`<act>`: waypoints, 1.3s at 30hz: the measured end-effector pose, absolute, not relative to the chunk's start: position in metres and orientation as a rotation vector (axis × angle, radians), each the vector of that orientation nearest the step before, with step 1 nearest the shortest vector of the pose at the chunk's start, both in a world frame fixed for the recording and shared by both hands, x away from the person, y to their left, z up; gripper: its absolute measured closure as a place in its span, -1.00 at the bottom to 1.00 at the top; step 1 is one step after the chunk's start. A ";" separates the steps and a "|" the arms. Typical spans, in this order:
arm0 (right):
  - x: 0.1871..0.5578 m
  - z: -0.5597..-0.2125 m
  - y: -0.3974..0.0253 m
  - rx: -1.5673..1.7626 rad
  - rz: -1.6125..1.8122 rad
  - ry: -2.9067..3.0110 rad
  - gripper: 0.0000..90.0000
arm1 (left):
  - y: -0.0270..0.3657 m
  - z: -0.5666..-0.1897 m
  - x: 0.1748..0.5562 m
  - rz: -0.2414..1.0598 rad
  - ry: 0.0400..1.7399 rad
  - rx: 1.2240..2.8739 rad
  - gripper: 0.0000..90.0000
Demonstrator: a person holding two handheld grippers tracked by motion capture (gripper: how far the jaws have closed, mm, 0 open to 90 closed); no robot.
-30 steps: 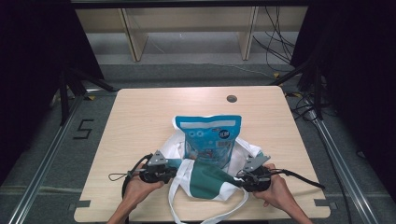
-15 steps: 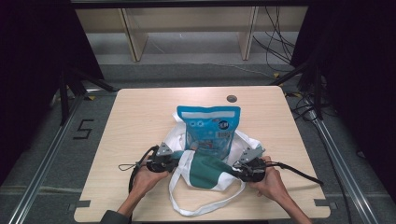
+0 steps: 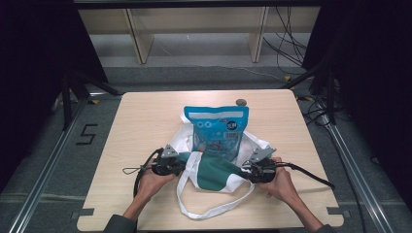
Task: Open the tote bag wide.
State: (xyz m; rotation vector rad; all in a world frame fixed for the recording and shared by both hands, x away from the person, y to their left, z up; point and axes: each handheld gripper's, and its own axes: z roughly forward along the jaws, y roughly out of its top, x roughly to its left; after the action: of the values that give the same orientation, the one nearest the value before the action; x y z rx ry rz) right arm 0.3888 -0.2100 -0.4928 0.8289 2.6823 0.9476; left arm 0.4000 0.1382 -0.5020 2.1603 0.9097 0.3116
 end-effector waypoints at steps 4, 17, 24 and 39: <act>0.389 -0.491 -0.212 0.852 0.998 2.646 0.62 | 0.140 -0.502 0.400 0.297 0.933 2.135 0.73; 0.384 -0.470 -0.229 0.904 1.138 2.559 0.22 | 0.151 -0.491 0.392 0.299 0.954 2.061 0.43; 0.382 -0.459 -0.235 0.967 1.239 2.501 0.14 | 0.155 -0.479 0.383 0.286 0.946 2.017 0.21; 0.382 -0.452 -0.253 1.015 1.295 2.431 0.04 | 0.161 -0.467 0.364 0.279 0.971 1.989 -0.21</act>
State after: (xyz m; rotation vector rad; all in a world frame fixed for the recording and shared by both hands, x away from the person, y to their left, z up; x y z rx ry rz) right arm 0.3820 -0.2527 -0.4517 1.0153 2.4306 1.2946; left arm 0.3637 0.1607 -0.4667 1.9894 0.9706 0.2786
